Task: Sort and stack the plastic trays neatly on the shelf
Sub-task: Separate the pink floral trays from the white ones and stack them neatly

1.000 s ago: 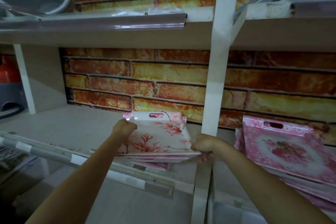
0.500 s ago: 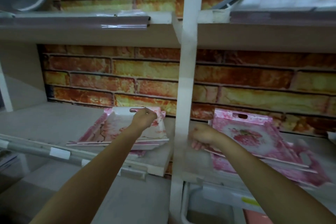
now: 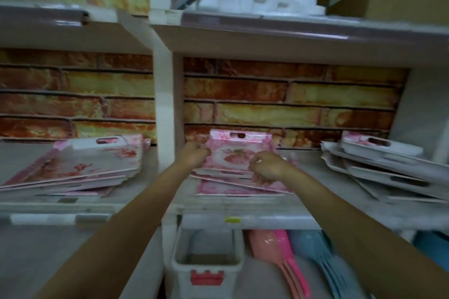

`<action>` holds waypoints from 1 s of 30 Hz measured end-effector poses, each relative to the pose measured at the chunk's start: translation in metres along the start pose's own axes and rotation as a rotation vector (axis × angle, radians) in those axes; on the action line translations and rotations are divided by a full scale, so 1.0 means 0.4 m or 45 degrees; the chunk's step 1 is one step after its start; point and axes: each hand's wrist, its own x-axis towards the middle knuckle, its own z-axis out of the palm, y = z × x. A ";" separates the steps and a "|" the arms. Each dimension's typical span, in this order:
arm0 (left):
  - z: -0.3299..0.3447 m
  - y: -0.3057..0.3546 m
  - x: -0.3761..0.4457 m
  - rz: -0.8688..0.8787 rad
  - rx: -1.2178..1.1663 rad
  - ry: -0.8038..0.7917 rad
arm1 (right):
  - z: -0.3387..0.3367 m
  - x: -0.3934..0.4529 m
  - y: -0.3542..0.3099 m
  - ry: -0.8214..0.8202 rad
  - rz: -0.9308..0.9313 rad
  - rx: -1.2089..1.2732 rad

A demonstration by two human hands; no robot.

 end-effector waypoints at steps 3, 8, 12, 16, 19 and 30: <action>0.137 0.040 -0.027 0.017 -0.043 -0.117 | -0.079 -0.067 0.074 0.083 0.019 0.075; 0.337 0.083 -0.067 0.069 -0.016 -0.299 | -0.185 -0.145 0.184 0.270 0.039 0.117; 0.449 0.159 -0.067 0.165 0.072 -0.362 | -0.278 -0.188 0.257 0.372 0.068 0.189; 0.557 0.246 -0.037 0.247 0.021 -0.423 | -0.367 -0.204 0.317 0.513 0.123 0.160; 0.650 0.291 -0.012 0.351 0.077 -0.507 | -0.436 -0.207 0.362 0.570 0.195 0.147; 0.930 0.401 0.196 0.290 0.178 -0.589 | -0.711 -0.162 0.556 0.745 0.561 -0.074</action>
